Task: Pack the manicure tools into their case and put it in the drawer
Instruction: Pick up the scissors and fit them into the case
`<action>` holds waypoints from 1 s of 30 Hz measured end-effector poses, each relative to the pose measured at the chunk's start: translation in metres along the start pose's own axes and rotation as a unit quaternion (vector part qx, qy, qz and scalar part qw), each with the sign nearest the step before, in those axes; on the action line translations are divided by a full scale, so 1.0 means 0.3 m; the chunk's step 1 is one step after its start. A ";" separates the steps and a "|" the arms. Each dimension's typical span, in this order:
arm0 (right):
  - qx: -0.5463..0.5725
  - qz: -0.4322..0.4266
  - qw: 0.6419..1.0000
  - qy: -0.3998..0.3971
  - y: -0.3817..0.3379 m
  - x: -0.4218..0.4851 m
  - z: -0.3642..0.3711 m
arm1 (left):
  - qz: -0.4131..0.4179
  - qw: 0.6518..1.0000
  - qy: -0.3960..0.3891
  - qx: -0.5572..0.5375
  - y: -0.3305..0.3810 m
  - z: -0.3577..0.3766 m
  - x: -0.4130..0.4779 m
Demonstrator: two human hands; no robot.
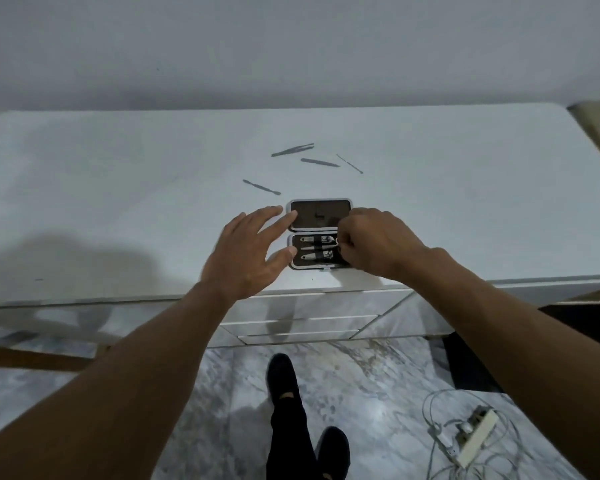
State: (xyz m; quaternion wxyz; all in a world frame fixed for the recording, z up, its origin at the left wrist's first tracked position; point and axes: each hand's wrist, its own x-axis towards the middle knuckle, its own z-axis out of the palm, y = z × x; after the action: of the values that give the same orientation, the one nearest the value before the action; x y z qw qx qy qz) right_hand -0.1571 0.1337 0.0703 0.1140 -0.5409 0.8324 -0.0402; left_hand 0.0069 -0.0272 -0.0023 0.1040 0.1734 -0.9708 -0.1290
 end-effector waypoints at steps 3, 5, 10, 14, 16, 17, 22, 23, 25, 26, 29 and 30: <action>0.013 0.000 1.000 0.006 0.000 -0.004 0.004 | -0.003 1.000 -0.002 0.000 0.003 0.001 0.000; 0.022 0.002 1.000 0.010 -0.006 -0.008 0.011 | -0.009 1.000 -0.007 -0.003 0.003 0.004 0.002; 0.005 0.008 1.000 0.016 -0.027 -0.008 0.020 | -0.015 1.000 -0.009 -0.004 0.002 0.003 0.001; 0.015 -0.001 1.000 0.015 -0.019 -0.012 0.018 | -0.017 1.000 -0.010 -0.009 0.000 0.002 0.002; 0.015 -0.005 1.000 0.017 -0.014 -0.012 0.019 | -0.017 1.000 -0.012 -0.010 0.001 0.001 0.001; 0.012 -0.006 1.000 0.021 -0.012 -0.012 0.020 | -0.018 1.000 -0.012 -0.011 0.002 0.001 0.001; 0.020 0.004 1.000 0.023 -0.005 -0.016 0.024 | -0.017 1.000 -0.015 -0.017 0.002 -0.002 0.000; 0.027 0.006 0.999 0.022 -0.004 -0.017 0.024 | -0.017 1.000 -0.016 -0.019 0.002 -0.002 0.000; 0.041 0.009 0.999 0.019 -0.001 -0.016 0.023 | -0.017 0.999 -0.019 -0.021 0.001 -0.004 0.000; 0.046 0.011 0.999 0.021 0.000 -0.016 0.021 | -0.017 0.999 -0.021 -0.022 0.000 -0.005 0.000; 0.056 0.019 0.998 0.035 0.003 -0.010 0.010 | -0.019 0.999 -0.023 -0.030 0.000 -0.010 0.000; 0.058 0.025 0.997 0.042 0.002 -0.004 0.004 | -0.019 0.999 -0.022 -0.032 0.000 -0.010 0.000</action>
State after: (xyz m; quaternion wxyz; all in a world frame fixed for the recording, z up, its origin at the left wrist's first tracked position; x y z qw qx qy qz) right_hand -0.1571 0.1351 0.0691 0.1109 -0.5104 0.8458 -0.1085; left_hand 0.0077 -0.0279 0.0006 0.0855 0.1853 -0.9647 -0.1662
